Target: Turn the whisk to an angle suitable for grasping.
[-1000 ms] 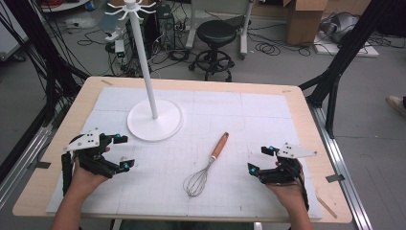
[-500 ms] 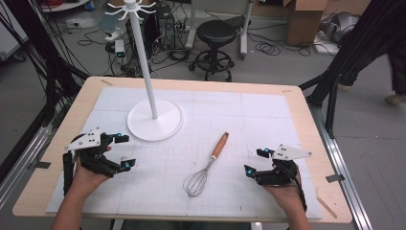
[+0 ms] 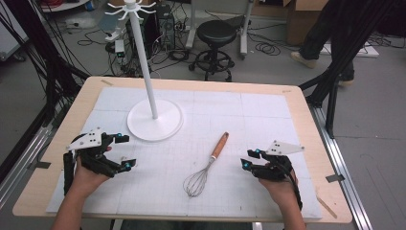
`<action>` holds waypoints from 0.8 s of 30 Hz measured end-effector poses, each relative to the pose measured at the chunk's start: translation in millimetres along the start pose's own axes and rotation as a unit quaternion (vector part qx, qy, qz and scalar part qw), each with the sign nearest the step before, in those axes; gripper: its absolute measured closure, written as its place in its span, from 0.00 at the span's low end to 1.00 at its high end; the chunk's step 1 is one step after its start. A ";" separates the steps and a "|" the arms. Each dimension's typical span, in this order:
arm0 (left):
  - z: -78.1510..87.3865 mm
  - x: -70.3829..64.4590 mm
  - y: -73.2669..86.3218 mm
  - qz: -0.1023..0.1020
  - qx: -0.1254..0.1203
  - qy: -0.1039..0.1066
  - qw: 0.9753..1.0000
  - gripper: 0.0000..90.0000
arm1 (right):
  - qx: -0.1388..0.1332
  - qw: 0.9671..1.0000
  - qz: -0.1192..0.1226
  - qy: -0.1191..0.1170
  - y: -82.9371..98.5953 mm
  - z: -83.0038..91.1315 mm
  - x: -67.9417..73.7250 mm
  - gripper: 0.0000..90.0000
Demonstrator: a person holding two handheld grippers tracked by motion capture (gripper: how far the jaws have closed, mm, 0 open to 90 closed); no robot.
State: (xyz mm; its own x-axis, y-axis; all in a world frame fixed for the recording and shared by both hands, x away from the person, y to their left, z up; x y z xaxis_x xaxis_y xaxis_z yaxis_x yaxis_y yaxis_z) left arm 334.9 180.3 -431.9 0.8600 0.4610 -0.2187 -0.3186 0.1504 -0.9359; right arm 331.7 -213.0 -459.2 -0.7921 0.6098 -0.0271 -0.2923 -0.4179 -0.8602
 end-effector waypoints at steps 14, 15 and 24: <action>0.4 -3.2 -1.8 -0.004 -0.003 0.006 1.000 0.07 | 0.061 0.997 0.026 0.045 -42.2 -72.0 -25.9 0.94; 0.1 -3.3 -1.7 -0.005 -0.002 0.006 1.000 0.07 | 0.063 0.996 0.028 0.049 -45.3 -77.5 -28.8 0.96; -1.3 -3.0 -0.7 -0.005 0.001 0.006 1.000 0.07 | 0.120 0.990 0.000 0.075 -37.8 -123.7 -64.2 0.99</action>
State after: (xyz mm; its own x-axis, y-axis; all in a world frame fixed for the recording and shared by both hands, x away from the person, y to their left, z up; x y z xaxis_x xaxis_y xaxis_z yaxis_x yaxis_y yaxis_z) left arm 333.1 177.7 -431.0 0.8673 0.4498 -0.2130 -0.3116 0.1569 -0.9372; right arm 459.9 -153.0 -488.0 -0.7086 0.6955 -0.1191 -0.4249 -0.5553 -0.7149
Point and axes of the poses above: each handheld gripper's, and its own axes: z roughly backward along the jaws, y roughly out of its underside, x roughly to its left, the point moved 9 cm from there along -z, roughly forward along the jaws, and after that the axes turned 7 degrees about z, right-handed, at the moved point
